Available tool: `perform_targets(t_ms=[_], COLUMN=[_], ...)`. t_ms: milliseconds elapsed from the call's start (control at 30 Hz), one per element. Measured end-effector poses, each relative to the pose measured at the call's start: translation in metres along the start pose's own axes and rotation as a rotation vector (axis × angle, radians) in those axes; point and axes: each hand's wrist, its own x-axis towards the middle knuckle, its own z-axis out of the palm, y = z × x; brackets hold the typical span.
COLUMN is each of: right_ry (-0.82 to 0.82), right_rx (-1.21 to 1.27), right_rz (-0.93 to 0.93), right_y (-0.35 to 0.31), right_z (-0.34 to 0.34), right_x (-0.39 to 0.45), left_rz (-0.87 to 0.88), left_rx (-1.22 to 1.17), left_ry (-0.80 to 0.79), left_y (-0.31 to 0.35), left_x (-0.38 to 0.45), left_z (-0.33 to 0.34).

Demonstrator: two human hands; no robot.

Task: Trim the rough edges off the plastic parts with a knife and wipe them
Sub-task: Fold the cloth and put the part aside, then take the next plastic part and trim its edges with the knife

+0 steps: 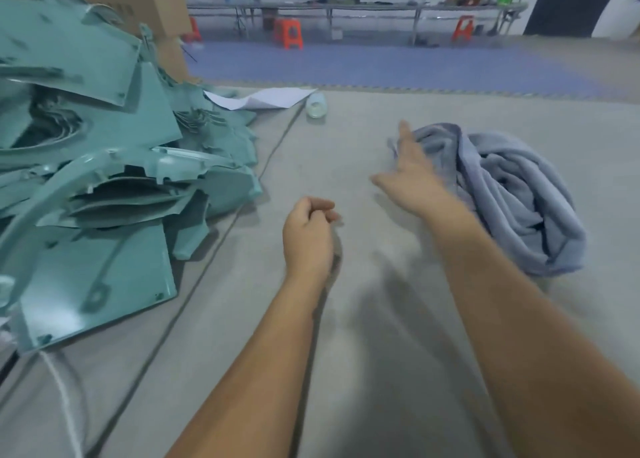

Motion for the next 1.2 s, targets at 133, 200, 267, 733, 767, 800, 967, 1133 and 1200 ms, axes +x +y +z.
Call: perform_targets(t_ms=[133,200,267,733,767,800,967,1133,1200], right_ry=[-0.049,-0.113,-0.151,0.178,0.209,0.239,0.307,0.27,0.304], right_rx=[0.08,0.189,0.064,-0.116,-0.11,-0.098,0.115,0.101,0.125], right_rz=[-0.296,-0.412,-0.517,-0.276,-0.293,-0.319,-0.401,-0.445,-0.517], right_y=[-0.074,-0.103,-0.123,-0.066,-0.06,-0.055,-0.049,-0.048,-0.051], right_z=[0.062,0.086,0.104,0.076,0.073,0.071,0.058,0.048,0.044], right_x=[-0.021,-0.03,-0.031,-0.008,-0.012,-0.016,-0.035,-0.045,-0.051], left_rz=[0.032,-0.007,-0.013,-0.101,-0.095,-0.084,-0.024,-0.081,-0.086], left_rx=[-0.362,-0.535,-0.668,-0.703,-0.676,-0.641,-0.368,-0.338,-0.32], left_ry=[0.271,0.402,0.466,0.422,0.401,0.373,0.188,0.131,0.117], left_y=[0.012,0.016,0.014,0.014,0.015,0.016,0.012,0.011,0.011], left_x=[0.004,0.011,0.016,0.022,0.022,0.022,0.015,0.012,0.01], left_z=[-0.025,-0.041,-0.052,-0.044,-0.041,-0.039,-0.028,-0.027,-0.028])
